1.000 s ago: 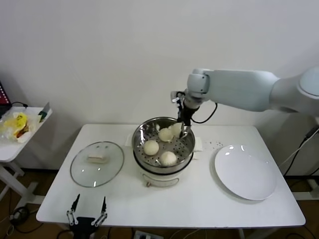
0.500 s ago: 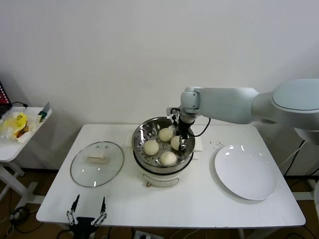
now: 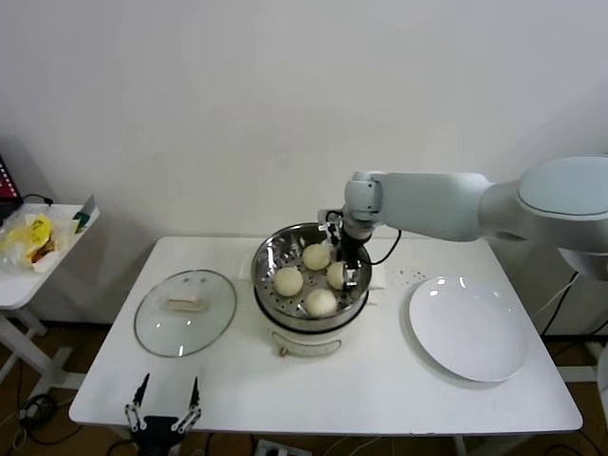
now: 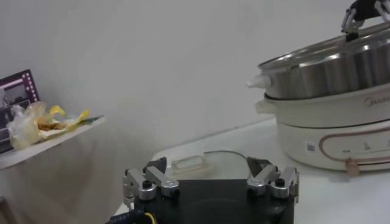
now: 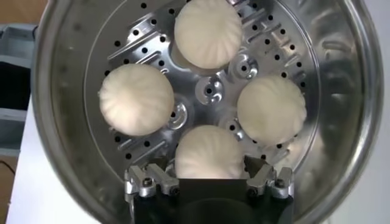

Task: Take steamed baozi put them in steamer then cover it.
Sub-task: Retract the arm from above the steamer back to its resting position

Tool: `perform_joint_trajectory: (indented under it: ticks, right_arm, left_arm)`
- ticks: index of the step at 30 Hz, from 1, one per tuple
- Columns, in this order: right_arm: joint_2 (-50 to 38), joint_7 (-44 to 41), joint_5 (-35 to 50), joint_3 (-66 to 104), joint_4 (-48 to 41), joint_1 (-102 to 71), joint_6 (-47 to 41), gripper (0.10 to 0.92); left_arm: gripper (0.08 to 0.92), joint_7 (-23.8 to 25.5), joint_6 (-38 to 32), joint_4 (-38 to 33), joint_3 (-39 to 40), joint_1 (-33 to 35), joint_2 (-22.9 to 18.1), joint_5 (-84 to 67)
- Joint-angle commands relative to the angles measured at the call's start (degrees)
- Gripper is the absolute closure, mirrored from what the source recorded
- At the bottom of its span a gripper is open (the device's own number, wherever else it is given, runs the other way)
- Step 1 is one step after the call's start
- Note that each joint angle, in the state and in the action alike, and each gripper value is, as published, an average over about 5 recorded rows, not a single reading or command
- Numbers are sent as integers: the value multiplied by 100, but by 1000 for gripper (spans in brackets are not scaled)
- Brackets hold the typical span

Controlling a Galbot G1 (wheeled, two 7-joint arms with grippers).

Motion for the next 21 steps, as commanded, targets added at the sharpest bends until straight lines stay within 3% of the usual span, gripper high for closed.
perform_joint_trajectory:
  ticks: [1,11,21]
  right_arm:
    - [-397,-257,8,323,93,354,102,202]
    - [-1795,47,-316,1875,299,388,745,203]
    - [-3466,1953,-66,4359,1243,-1643,1934,203]
  left_arm:
    - [177,1,23,-5,-16,-20,8,-9]
    - [177,27,157,50,-121,-249,1,91]
    - [177,158,437,-101,-263,-561,7,200]
